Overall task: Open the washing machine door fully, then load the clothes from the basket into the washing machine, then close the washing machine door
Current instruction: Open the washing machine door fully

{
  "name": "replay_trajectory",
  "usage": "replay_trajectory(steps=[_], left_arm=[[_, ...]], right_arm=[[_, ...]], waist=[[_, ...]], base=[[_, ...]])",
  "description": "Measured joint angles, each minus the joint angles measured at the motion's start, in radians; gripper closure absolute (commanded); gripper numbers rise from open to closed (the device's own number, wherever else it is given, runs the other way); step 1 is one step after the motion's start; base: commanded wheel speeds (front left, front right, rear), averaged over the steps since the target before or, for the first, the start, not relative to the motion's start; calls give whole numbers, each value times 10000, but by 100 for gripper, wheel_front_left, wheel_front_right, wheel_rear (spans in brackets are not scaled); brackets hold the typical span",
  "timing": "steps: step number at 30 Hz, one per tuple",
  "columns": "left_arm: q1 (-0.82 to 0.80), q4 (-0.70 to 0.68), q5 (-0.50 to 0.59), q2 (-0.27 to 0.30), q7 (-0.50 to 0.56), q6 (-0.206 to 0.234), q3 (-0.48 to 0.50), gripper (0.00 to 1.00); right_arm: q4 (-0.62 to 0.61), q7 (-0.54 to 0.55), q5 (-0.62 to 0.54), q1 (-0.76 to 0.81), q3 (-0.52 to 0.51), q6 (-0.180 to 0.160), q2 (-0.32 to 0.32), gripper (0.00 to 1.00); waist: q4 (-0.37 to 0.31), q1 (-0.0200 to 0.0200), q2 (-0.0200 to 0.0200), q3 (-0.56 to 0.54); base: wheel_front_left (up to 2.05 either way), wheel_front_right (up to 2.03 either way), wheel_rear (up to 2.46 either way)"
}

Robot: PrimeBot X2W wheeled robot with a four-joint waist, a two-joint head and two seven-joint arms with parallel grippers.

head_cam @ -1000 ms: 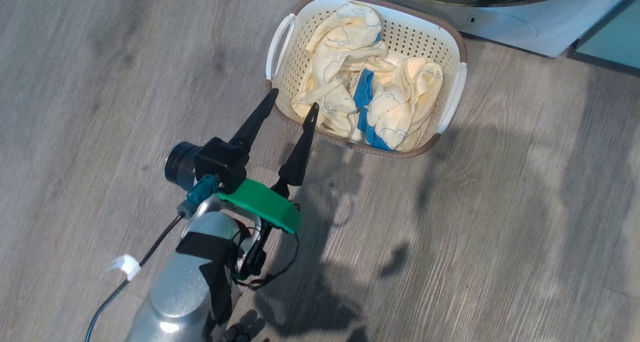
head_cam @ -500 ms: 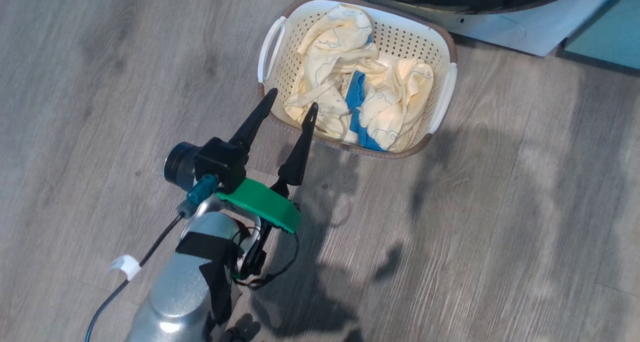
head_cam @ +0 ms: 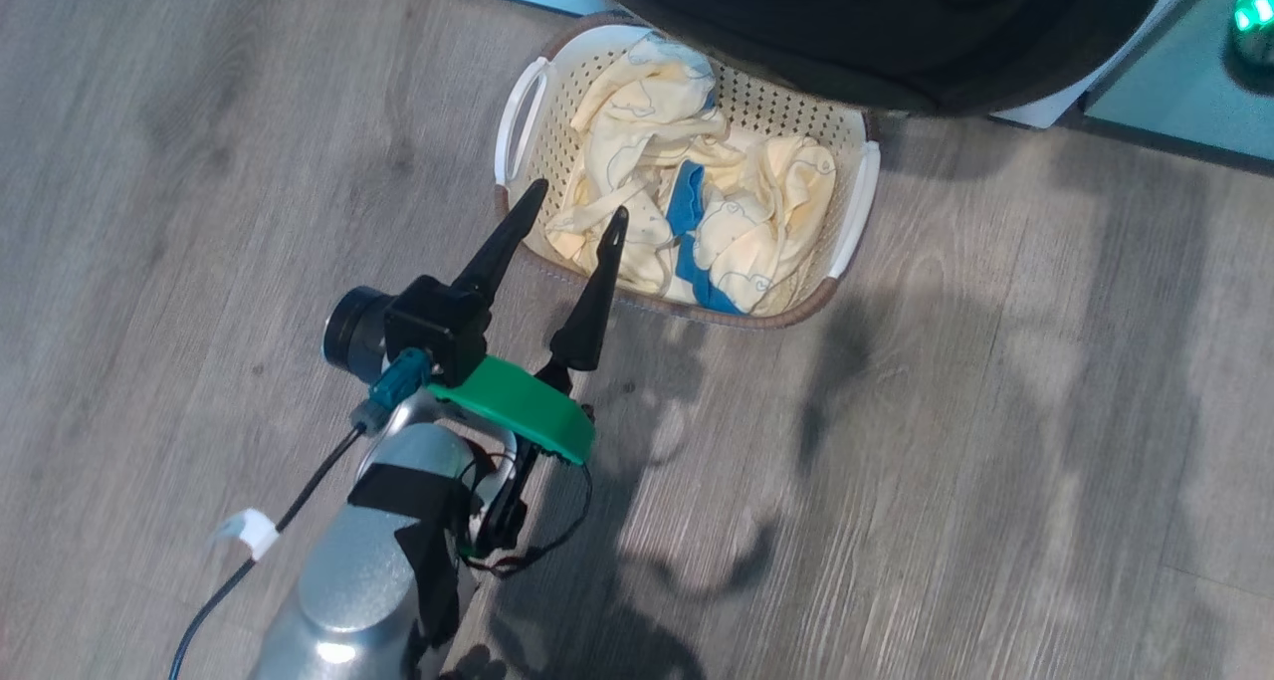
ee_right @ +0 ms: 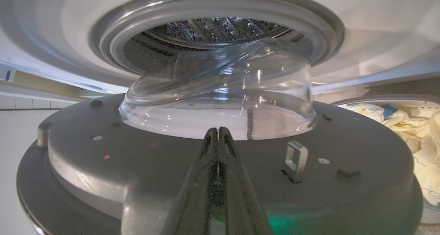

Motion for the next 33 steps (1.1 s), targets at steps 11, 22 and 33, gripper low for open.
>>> replay_trajectory(steps=[11, 22, 33], left_arm=[[228, 65, 2, 2, 0, -4, 178, 0], [632, 288, 4, 4, 0, -8, 174, 0], [1228, 527, 50, 10, 0, -92, 27, 0]], right_arm=[[-1279, 1076, 920, 1366, 479, 0, 111, 100], [-2174, 1049, 2625, 2878, 2337, 0, 134, 100], [-2383, 472, 3741, 3946, 3630, 0, 205, 100]], waist=[[-130, 0, 0, -435], [-99, -1, 0, -1096], [24, -1, 0, -2036]], base=[[0, 0, 0], [0, 0, 0], [0, 0, 0]])
